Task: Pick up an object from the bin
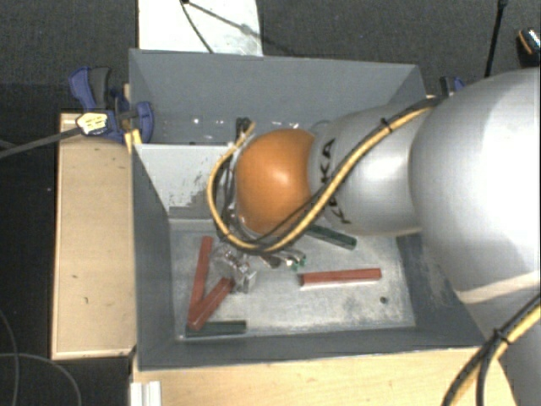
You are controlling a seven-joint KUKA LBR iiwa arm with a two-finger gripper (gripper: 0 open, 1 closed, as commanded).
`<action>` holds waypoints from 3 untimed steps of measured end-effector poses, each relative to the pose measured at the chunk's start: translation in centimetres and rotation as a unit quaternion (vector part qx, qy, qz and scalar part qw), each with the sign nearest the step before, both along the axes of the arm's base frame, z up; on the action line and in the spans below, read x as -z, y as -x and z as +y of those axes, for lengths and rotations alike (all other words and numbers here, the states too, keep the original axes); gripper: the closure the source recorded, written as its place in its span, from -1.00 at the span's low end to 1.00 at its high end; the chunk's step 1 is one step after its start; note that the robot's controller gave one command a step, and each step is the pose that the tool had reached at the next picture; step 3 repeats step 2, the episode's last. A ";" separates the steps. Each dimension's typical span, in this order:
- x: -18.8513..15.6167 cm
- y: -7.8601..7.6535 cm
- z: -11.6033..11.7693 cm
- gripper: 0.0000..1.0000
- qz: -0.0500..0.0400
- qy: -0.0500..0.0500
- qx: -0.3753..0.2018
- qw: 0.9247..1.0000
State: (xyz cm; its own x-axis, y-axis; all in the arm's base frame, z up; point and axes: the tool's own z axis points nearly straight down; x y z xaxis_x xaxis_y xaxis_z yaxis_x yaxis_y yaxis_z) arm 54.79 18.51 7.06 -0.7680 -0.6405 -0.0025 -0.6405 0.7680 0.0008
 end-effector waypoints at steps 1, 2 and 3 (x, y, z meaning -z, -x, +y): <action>-16.2 -1.1 -3.5 1.00 -0.005 0.001 -0.108 0.994; -14.6 -0.2 -3.2 1.00 0.000 0.000 0.017 1.000; -14.6 -0.2 -3.2 1.00 0.000 0.000 0.017 1.000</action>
Offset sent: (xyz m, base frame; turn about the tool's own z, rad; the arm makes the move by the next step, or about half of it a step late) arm 0.0083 -0.0348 0.1571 -0.2194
